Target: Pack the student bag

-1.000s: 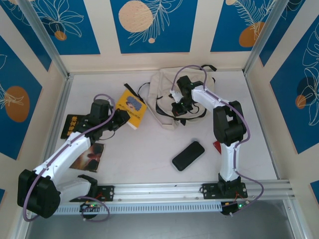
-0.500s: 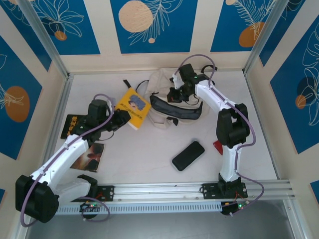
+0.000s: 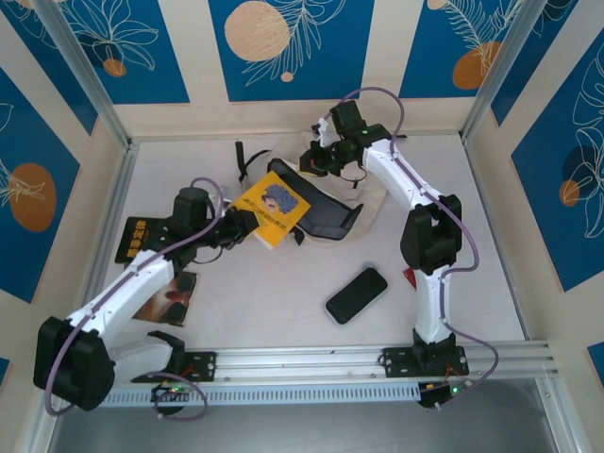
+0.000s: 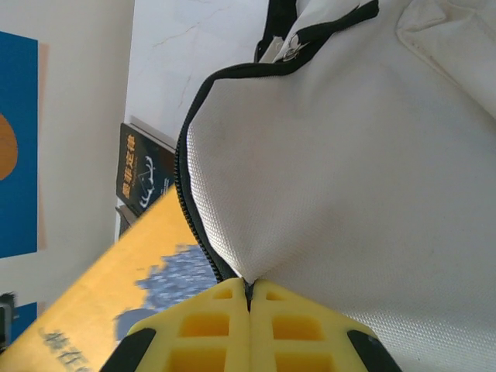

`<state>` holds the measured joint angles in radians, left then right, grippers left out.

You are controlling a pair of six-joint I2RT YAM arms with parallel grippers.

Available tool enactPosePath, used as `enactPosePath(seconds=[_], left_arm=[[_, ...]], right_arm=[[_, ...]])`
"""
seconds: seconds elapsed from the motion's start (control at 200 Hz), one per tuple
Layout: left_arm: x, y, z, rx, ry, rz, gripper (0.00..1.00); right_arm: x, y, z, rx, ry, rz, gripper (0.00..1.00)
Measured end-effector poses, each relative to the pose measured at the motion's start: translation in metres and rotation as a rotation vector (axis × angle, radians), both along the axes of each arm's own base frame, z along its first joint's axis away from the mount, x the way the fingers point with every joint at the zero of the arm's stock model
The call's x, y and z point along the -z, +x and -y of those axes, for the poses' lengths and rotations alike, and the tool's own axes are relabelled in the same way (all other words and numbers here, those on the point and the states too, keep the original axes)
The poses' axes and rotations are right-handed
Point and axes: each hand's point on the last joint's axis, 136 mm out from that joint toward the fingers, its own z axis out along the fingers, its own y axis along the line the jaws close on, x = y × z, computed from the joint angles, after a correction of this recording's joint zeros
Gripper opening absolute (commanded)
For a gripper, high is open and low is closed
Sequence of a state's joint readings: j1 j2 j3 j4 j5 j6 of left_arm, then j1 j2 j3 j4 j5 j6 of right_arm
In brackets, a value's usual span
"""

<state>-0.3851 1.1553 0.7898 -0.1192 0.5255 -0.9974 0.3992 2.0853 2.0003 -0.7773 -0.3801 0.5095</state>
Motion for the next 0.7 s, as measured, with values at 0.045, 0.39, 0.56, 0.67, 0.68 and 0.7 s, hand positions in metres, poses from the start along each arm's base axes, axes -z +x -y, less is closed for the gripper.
enactPosePath(seconds=[0.045, 0.39, 0.56, 0.67, 0.68, 0.7], left_arm=[[0.006, 0.001, 0.004, 0.006, -0.001, -0.022, 0.00], [0.055, 0.014, 0.038, 0.030, -0.001, -0.159, 0.00], [0.053, 0.037, 0.056, 0.026, -0.044, -0.138, 0.00], [0.044, 0.058, 0.069, 0.022, -0.078, -0.104, 0.00], [0.043, 0.060, 0.070, 0.021, -0.081, -0.100, 0.00], [0.043, 0.063, 0.073, 0.019, -0.083, -0.097, 0.00]], right_arm=[[-0.002, -0.001, -0.001, 0.000, 0.008, -0.004, 0.00], [-0.020, -0.005, -0.009, -0.018, 0.071, -0.020, 0.00], [-0.033, -0.007, -0.013, -0.037, 0.106, -0.017, 0.00], [-0.039, -0.008, -0.015, -0.047, 0.124, -0.017, 0.00], [-0.039, -0.008, -0.015, -0.048, 0.125, -0.017, 0.00], [-0.039, -0.009, -0.015, -0.049, 0.126, -0.018, 0.00]])
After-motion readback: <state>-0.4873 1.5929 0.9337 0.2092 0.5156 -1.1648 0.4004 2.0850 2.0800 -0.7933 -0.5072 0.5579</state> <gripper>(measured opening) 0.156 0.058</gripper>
